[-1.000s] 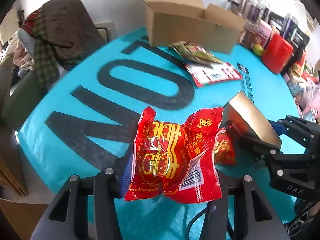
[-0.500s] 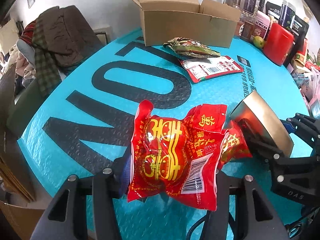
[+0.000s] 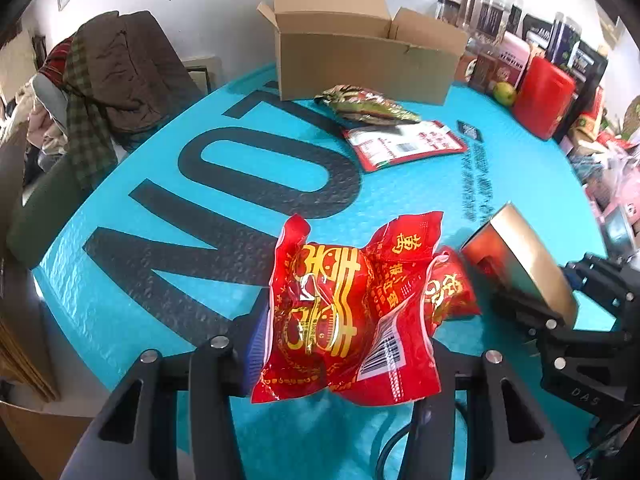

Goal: Organize snacks
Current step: 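Lift the red candy bag and gold box and carry both over the cardboard box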

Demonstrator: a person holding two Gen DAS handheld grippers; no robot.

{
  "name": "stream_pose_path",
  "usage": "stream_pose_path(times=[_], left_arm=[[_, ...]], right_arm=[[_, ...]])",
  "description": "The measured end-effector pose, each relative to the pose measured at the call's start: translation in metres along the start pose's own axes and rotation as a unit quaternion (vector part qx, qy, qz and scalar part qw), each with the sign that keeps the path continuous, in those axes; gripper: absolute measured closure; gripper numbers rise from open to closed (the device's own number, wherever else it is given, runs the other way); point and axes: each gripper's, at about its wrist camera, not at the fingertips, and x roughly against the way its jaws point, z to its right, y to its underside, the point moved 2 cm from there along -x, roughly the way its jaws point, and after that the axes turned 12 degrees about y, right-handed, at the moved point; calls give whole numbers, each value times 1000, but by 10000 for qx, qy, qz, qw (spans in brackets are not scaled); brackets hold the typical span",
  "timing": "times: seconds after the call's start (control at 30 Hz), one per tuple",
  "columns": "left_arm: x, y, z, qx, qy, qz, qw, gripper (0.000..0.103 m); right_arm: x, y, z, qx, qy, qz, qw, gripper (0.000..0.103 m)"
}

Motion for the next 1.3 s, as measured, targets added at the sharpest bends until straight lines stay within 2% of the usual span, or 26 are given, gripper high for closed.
stream_pose_path(times=[0.33, 0.63, 0.83, 1.3], left_arm=[[22, -4, 25, -191, 271, 223, 9992, 56], [46, -28, 48, -592, 447, 554, 9957, 56], [58, -55, 58, -766, 645, 844, 9914, 56], [80, -129, 64, -1041, 696, 1630, 9786, 56]], right_arm=[[35, 11, 9, -294, -187, 211, 9992, 60], [63, 0, 22, -547, -219, 484, 9971, 60], [83, -23, 28, -499, -105, 774, 9957, 60], [108, -97, 40, -305, 83, 1497, 9882, 60]])
